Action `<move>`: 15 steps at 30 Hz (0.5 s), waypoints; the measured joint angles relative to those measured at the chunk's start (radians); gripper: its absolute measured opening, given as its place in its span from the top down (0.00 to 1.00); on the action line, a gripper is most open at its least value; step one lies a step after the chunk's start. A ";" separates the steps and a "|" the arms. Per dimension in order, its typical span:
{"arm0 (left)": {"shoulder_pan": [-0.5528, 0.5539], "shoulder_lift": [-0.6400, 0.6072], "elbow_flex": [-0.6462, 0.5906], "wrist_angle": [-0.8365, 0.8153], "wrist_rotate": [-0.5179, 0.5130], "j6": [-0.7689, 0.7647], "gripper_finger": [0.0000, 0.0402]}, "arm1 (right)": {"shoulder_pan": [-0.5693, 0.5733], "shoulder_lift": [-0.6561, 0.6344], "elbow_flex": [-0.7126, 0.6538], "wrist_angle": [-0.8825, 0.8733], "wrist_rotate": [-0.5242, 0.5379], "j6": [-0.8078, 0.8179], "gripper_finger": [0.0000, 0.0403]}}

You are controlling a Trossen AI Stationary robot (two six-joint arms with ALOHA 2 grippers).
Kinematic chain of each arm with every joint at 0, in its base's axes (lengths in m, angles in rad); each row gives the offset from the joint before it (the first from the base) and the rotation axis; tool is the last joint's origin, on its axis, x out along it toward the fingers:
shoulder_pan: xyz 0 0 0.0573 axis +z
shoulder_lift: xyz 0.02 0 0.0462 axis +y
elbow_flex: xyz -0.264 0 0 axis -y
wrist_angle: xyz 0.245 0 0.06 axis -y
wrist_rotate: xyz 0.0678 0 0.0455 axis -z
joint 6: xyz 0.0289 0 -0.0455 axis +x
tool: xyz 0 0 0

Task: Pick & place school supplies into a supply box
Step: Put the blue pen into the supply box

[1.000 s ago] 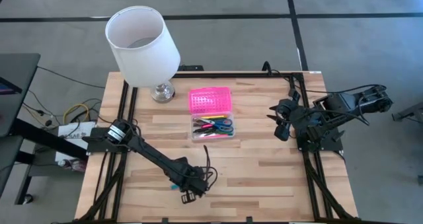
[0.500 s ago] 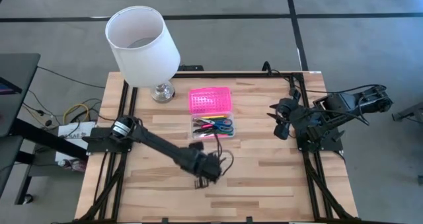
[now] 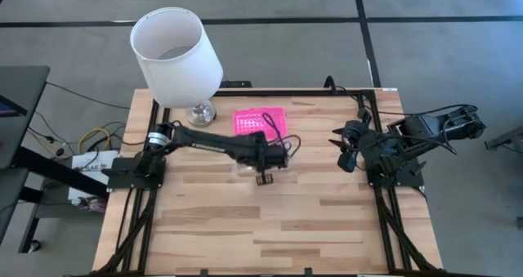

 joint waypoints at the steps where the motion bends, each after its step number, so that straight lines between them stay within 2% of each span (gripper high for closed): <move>1: 0.012 0.000 0.000 0.004 0.002 0.016 0.87 | 0.000 0.000 0.000 0.000 0.000 0.003 0.67; 5: 0.053 0.007 0.000 0.010 0.007 0.090 0.87 | 0.000 0.000 0.000 0.000 0.000 0.019 0.67; 11: 0.096 0.008 0.001 -0.003 0.005 0.105 0.86 | 0.000 0.017 0.000 0.000 -0.002 0.030 0.67; 15: 0.112 0.008 0.001 -0.005 0.023 0.131 0.77 | 0.000 0.053 0.000 0.008 -0.001 0.030 0.67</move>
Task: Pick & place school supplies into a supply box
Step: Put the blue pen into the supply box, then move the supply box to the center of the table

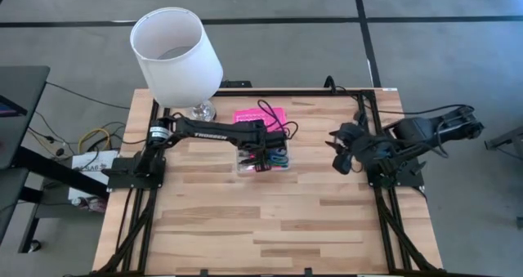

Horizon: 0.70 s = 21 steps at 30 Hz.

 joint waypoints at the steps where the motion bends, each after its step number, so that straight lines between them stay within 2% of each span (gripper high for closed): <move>1: 0.001 0.000 0.000 -0.001 0.000 0.005 0.74 | 0.000 0.014 0.000 0.000 0.000 0.000 0.67; 6: 0.006 -0.001 0.000 -0.029 0.010 0.020 0.60 | -0.019 0.100 0.000 0.011 -0.001 0.000 0.67; 9: 0.008 -0.016 0.000 -0.095 0.041 0.026 0.55 | -0.041 0.159 0.000 0.086 -0.013 -0.001 0.67; 15: -0.016 -0.118 -0.009 -0.179 0.107 -0.025 0.54 | -0.107 0.293 0.000 0.424 -0.171 -0.117 0.67; 21: -0.082 -0.252 -0.010 -0.184 0.056 -0.028 0.55 | -0.180 0.432 0.000 0.629 -0.245 -0.163 0.67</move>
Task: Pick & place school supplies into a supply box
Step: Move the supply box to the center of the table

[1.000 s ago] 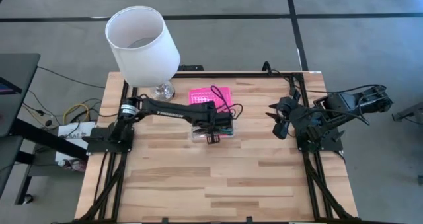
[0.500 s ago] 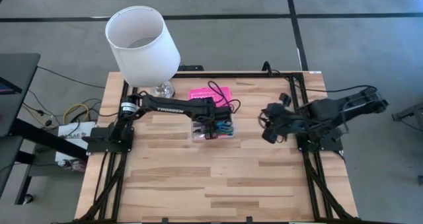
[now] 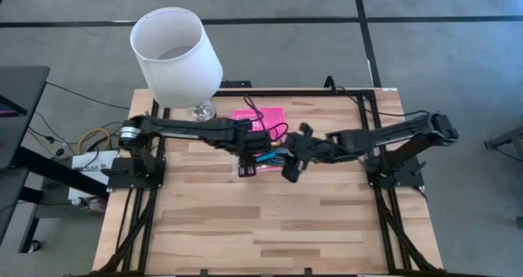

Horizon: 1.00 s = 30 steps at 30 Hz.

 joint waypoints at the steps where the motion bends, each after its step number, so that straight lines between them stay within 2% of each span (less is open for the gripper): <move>1: -0.011 -0.020 0.000 -0.004 -0.018 0.000 0.55 | -0.013 0.023 0.000 0.012 -0.019 0.002 0.67; 7: -0.058 -0.131 0.000 -0.061 -0.086 -0.033 0.56 | -0.070 0.158 0.000 0.118 -0.103 0.041 0.67; 13: -0.101 -0.202 0.000 -0.126 -0.166 -0.121 0.56 | -0.117 0.272 0.015 0.229 -0.077 0.181 0.67; 19: -0.147 -0.235 -0.001 -0.175 -0.255 -0.207 0.56 | -0.195 0.364 0.051 0.191 -0.046 0.358 0.67; 26: -0.188 -0.240 -0.001 -0.219 -0.312 -0.245 0.56 | -0.229 0.450 0.113 0.193 -0.184 0.323 0.67; 30: -0.194 -0.239 -0.001 -0.246 -0.336 -0.260 0.56 | -0.213 0.474 0.128 0.188 -0.190 0.319 0.67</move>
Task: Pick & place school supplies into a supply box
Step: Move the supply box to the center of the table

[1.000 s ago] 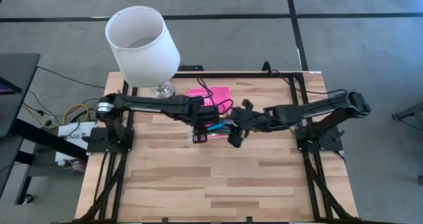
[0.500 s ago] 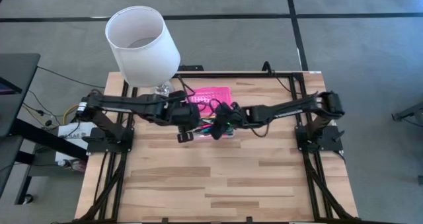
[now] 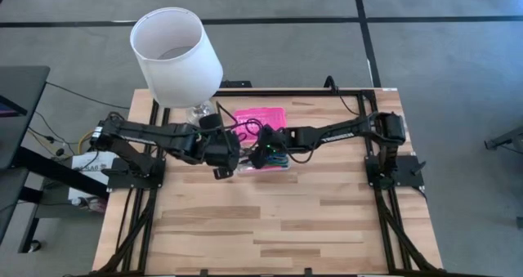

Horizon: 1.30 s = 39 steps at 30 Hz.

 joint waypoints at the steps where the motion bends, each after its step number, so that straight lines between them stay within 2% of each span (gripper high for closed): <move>1: -0.001 0.000 0.000 -0.002 -0.005 -0.002 0.56 | 0.004 0.003 0.002 0.003 0.001 -0.001 0.67; 10: -0.002 0.000 0.000 -0.003 -0.013 -0.004 0.56 | 0.011 0.028 0.002 -0.083 0.013 -0.001 0.67; 39: -0.002 0.001 0.000 -0.003 -0.037 -0.037 0.56 | 0.036 0.029 0.003 -0.162 0.008 -0.001 0.67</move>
